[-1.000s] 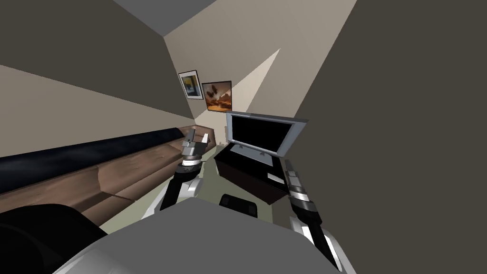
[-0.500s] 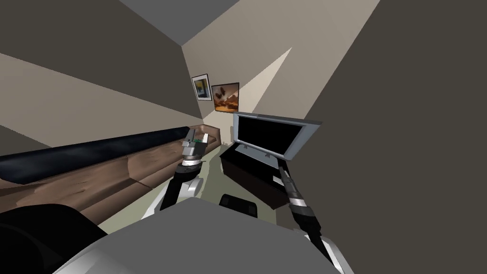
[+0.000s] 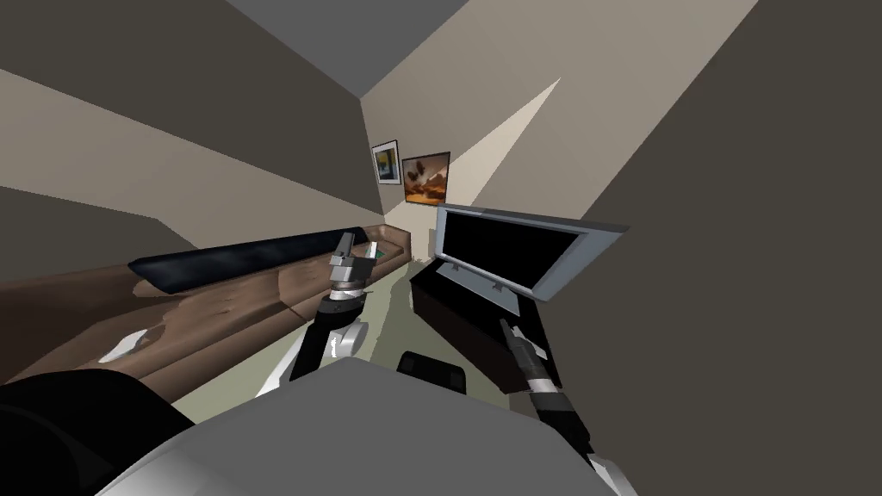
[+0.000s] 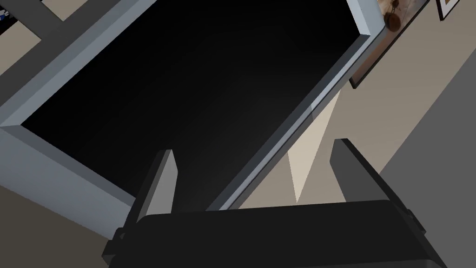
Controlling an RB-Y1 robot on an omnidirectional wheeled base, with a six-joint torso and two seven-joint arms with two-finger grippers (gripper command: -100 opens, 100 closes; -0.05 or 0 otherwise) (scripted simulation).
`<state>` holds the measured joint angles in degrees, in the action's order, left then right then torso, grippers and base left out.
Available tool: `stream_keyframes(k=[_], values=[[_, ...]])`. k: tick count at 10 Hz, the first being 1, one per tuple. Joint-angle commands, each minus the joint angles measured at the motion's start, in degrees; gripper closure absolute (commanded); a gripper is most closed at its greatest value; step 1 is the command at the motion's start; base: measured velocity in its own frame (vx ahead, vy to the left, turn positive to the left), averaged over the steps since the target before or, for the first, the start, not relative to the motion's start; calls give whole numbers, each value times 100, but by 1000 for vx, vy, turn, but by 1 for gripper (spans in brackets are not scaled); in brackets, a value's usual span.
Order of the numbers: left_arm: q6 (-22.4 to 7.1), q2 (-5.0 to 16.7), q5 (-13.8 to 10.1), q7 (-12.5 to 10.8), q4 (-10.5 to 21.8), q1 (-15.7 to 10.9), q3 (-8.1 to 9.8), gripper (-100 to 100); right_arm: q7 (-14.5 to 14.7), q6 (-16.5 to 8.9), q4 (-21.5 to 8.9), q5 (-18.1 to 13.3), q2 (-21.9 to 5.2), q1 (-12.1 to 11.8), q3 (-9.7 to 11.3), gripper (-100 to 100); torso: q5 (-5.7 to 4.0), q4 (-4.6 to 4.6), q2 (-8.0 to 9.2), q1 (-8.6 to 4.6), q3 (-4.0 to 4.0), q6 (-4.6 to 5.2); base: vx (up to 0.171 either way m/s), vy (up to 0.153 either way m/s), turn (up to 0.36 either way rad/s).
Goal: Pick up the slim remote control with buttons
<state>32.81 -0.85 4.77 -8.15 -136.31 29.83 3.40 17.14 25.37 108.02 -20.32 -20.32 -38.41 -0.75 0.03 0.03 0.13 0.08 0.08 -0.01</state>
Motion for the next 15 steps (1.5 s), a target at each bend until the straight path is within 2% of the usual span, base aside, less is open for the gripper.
stream_keyframes(k=[1,2,4,5,6,7,8,9,10,13,15], values=[[0,0,0,0,0,0,0,0,87,-65,-223,-118,-43,34,61,-100,0,0,0,0,0,0,-10,30,137],[0,0,0,0,0,1,1,0,205,-92,-392,-303,-209,-64,106,-100,-1,0,-3,-3,-1,3,-4,40,283],[0,0,0,0,0,1,1,0,205,-92,-513,-303,-209,-64,106,-100,-1,-1,-5,-2,-3,4,-2,26,63],[0,0,0,0,0,1,1,0,322,-118,-692,-487,-372,-162,152,-100,-2,-1,-5,-7,-3,6,-1,33,292],[0,0,0,0,0,0,0,0,322,-118,-814,-487,-372,-162,152,-100,-1,-1,-6,-5,-3,0,-1,23,159],[0,0,0,0,0,1,1,0,439,-144,-979,-668,-528,-260,200,-100,-1,-1,-6,-6,-3,4,4,36,316],[0,0,0,0,0,0,0,0,439,-144,-1126,-668,-528,-260,200,-100,-1,-1,-8,-4,-4,0,7,23,154],[0,0,0,0,0,1,1,0,554,-168,-1341,-843,-676,-356,250,-100,-2,-2,-7,-6,-4,6,5,27,287],[0,0,0,0,0,1,0,0,554,-168,-1446,-843,-676,-356,250,-100,-1,-1,-8,-8,-4,0,6,13,169],[0,1,0,0,0,2,1,0,770,-207,-1946,-1170,-946,-530,363,-100,-2,-2,-9,-13,-5,6,11,10,255],[0,1,0,0,0,2,1,0,770,-207,-2104,-1170,-946,-530,363,-100,-4,-2,-10,-17,-6,6,5,-2,91]])
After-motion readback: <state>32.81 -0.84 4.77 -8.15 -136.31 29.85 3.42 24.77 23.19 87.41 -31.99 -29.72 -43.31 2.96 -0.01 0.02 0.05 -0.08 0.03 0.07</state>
